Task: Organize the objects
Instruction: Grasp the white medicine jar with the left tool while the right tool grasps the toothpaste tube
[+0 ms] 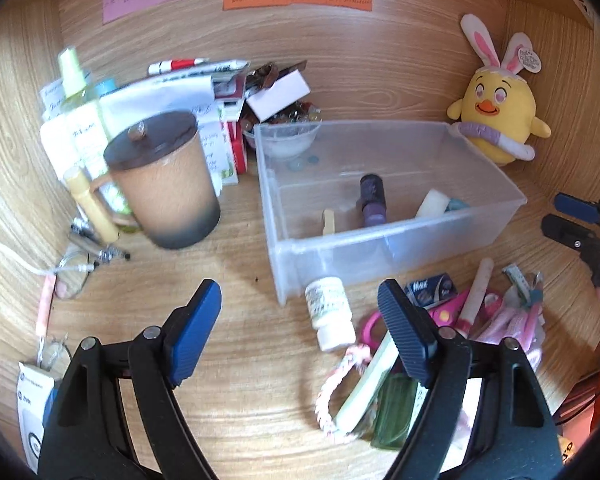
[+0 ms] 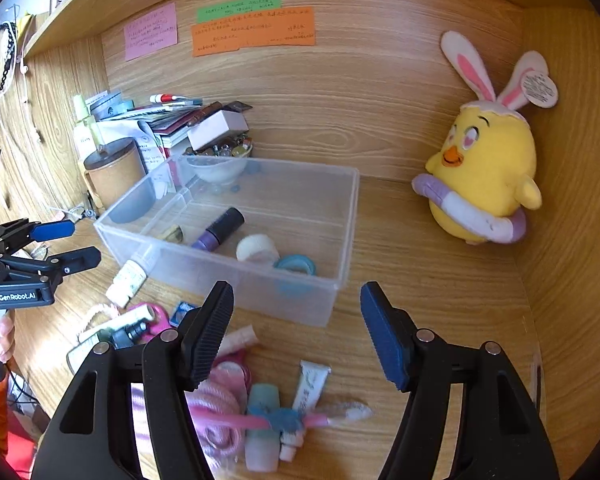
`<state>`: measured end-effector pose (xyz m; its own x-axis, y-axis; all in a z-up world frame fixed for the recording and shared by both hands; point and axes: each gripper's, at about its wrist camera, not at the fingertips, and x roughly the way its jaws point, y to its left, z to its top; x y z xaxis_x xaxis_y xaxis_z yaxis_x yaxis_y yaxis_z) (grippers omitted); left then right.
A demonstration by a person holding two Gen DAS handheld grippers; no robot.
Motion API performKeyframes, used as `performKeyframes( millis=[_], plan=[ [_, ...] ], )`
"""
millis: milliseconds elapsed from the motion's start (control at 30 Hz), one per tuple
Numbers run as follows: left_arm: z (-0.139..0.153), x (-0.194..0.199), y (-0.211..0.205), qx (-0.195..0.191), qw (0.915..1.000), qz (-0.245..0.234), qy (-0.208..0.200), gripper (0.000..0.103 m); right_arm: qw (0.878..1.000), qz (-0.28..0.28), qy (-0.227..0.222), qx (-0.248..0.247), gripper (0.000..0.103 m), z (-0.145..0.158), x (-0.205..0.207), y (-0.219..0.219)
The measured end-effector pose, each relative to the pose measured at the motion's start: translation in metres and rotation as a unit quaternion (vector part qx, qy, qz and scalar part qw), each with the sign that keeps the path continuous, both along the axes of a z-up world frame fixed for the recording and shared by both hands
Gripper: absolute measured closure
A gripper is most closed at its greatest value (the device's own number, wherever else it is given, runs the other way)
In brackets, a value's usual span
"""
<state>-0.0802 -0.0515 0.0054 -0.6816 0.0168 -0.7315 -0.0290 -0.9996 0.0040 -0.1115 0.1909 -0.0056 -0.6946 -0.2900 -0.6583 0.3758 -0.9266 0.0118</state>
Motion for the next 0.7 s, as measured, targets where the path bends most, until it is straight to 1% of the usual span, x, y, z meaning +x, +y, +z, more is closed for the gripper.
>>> performKeyframes(
  millis=[167,300,367,467,633,700],
  plan=[
    [-0.017,0.015,-0.01,0.017,0.9996,0.007,-0.022,0.022,1.0,-0.018,-0.025,0.001,0.041,-0.017,0.012,0.019],
    [-0.024,0.016,-0.009,0.02,0.9991,0.01,-0.035,0.022,0.998,-0.03,-0.056,-0.021,0.04,-0.031,0.017,0.033],
    [-0.026,0.012,-0.01,0.026,0.9988,0.012,-0.039,0.022,0.997,-0.036,-0.063,-0.032,0.041,-0.036,0.017,0.036],
    [-0.027,0.0,-0.007,0.044,0.998,0.008,-0.045,0.027,0.996,-0.042,-0.067,-0.038,0.041,-0.041,0.013,0.036],
    [-0.036,-0.021,0.005,0.044,0.9971,-0.001,-0.062,0.037,0.995,-0.025,-0.088,-0.029,0.041,-0.051,-0.004,0.027],
    [-0.043,-0.028,0.008,0.044,0.9964,-0.001,-0.073,0.043,0.995,-0.023,-0.097,-0.019,0.045,-0.056,-0.009,0.023]
  ],
)
